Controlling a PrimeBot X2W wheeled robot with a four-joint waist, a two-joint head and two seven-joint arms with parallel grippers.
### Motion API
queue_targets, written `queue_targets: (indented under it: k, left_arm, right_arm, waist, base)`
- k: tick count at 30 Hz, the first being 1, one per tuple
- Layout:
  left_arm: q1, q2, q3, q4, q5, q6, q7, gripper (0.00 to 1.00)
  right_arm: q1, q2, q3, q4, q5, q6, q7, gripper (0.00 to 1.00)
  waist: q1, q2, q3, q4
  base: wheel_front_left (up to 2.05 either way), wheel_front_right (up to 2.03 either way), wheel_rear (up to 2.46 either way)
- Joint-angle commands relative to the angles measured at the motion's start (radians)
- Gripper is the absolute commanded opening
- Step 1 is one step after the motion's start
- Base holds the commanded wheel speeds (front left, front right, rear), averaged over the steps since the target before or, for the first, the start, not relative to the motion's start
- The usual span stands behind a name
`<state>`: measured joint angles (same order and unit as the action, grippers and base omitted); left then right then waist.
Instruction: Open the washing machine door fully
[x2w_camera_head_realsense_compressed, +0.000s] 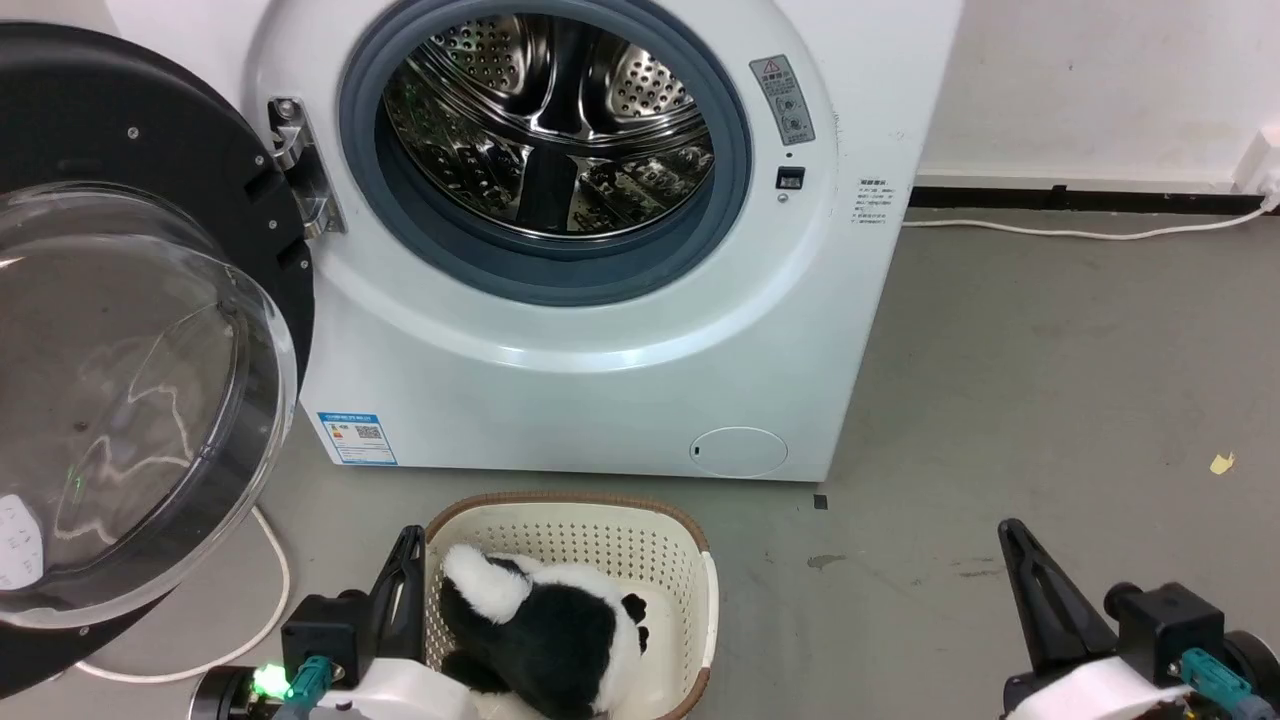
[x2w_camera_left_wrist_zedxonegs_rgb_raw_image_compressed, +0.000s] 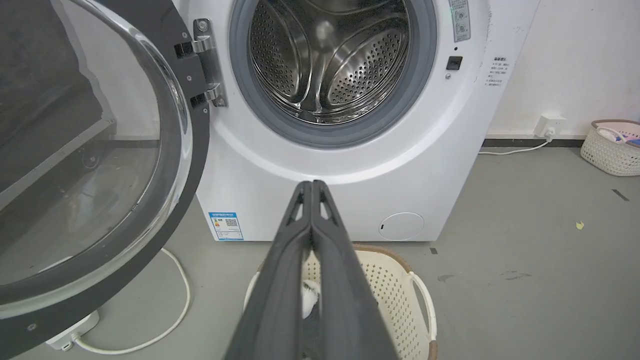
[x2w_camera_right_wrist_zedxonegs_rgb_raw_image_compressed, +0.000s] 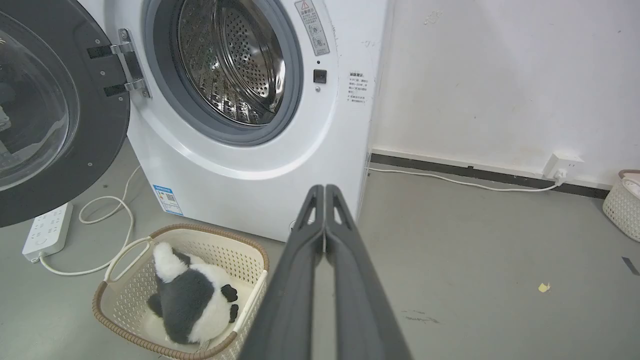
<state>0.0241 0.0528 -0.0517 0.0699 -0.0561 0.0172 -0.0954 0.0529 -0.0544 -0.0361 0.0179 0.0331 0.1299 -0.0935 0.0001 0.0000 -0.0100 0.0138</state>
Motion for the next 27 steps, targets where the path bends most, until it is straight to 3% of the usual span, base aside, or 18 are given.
queue_targets:
  k: [1,27]
  left_arm:
    - [-0.012,0.000,0.005,-0.008,0.008,-0.004,0.009,0.00]
    - [-0.020,-0.002,0.036,-0.049,0.040,-0.013,0.066,0.00]
  right_arm:
    - [-0.013,0.003,0.003,-0.007,-0.005,0.001,0.006,0.00]
    - [-0.039,0.004,0.025,-0.014,-0.024,0.001,0.064,0.00]
  waist:
    - [0.0000,0.0000,0.000,0.000]
    - [-0.0001,0.0000,0.007,-0.009]
  base:
    - [0.00,0.00,0.00]
    - [0.00,0.00,0.00]
